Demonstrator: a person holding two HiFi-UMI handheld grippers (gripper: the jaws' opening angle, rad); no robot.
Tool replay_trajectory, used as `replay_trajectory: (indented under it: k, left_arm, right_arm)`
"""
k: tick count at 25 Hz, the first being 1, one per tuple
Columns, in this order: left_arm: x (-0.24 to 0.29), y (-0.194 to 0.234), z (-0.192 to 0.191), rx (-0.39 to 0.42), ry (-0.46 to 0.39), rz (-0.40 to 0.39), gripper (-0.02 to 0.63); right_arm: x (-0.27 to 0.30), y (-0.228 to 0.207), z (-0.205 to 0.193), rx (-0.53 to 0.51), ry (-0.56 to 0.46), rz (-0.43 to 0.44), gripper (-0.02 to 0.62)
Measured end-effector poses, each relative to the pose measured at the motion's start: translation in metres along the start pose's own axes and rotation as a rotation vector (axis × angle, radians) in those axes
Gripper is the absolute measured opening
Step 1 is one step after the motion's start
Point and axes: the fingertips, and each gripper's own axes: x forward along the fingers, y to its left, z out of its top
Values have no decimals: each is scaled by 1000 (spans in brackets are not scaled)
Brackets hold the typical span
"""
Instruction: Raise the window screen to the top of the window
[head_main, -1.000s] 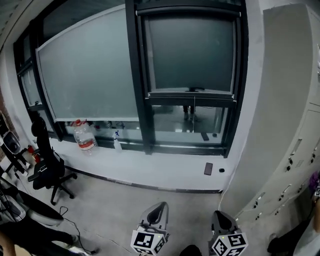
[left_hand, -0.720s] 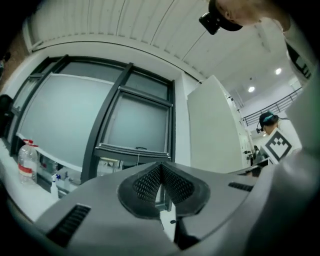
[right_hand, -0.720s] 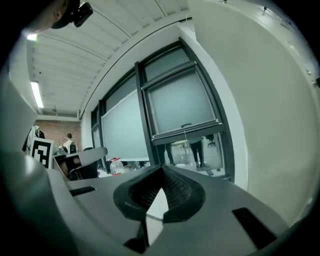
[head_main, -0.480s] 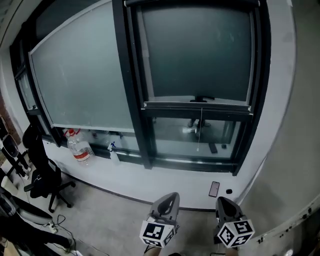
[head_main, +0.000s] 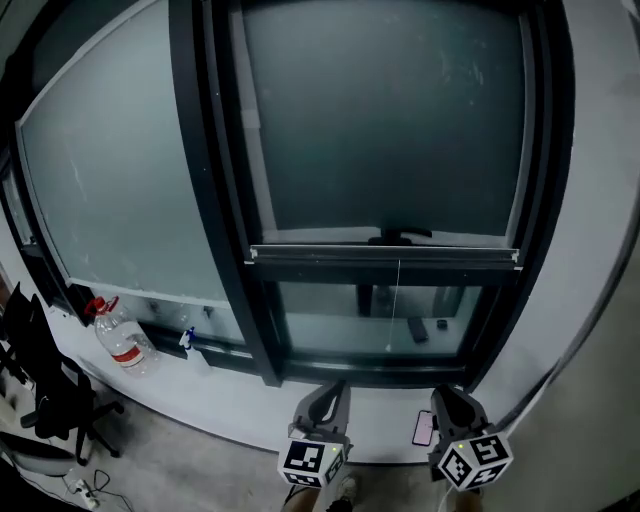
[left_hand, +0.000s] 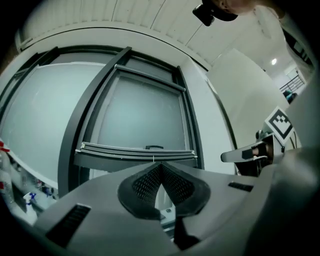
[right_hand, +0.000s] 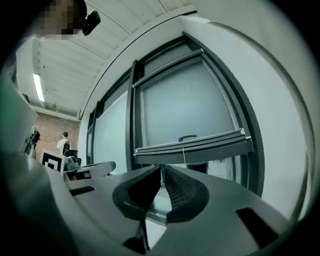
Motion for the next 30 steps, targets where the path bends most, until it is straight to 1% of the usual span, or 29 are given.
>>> replay_trajectory:
  k: [2,3,4,6,7,8,9,10,12,14,16,17,18,19,21,24,25,26,28,30]
  left_arm:
    - [47,26,3,14,-15,-18,5]
    - [70,38,6,36,-22,-32,5]
    - [94,49,11,72,-25,-52,5]
    - [141,63,15,185,-9,-122,5]
    - [164,66,14,252,10,-171,5]
    - [185,68,11,323,37,-220,6]
    - [205,72,7,397,70,-259,30]
    - [223,76,2,481,109,-287,66]
    - [255,87,-3,691,190,-316,74]
    - [280,95,-9,918,272,-338,74]
    - [299,105,-17,1100,354,-360,74]
    - [305,111,-22,1164,397,-367,74]
    - [309,116,-27,1209,436,-376,74]
    - [311,118,-31,1236,470,-387,74]
    - [312,122,-36,1261,520,-400,74]
    - [315,138,-36,1292,565,-365,72]
    - [316,142,-36,1295,576,-353,69]
    - [316,144,-36,1294,580,-345,61]
    - [316,142,-36,1299,572,-333,61]
    - [316,140,-36,1301,570,-315,61]
  right_arm:
    - [49,-20,11,-31,2,-14,9]
    - [72,-29,18,-55,1,-24,9]
    - [94,-38,27,-85,-7,-36,9]
    - [135,-59,43,-174,-22,-65,11]
    - [154,-70,49,-235,-15,-72,24]
    - [174,-80,53,-311,8,-67,73]
    - [193,-90,55,-404,46,-51,110]
    - [211,-98,57,-515,96,-32,124]
    - [240,-116,56,-776,227,7,124]
    - [259,-139,45,-1011,391,52,124]
    - [274,-160,35,-1183,522,96,124]
    - [279,-167,32,-1244,563,111,124]
    - [283,-173,30,-1286,591,122,124]
    - [285,-178,29,-1311,608,130,124]
    - [289,-185,33,-1326,625,139,123]
    - [295,-193,40,-1361,641,139,121]
    - [297,-193,41,-1385,642,140,98]
    - [297,-194,41,-1409,640,142,77]
    - [297,-195,42,-1446,632,141,77]
    - [295,-196,41,-1456,628,135,77]
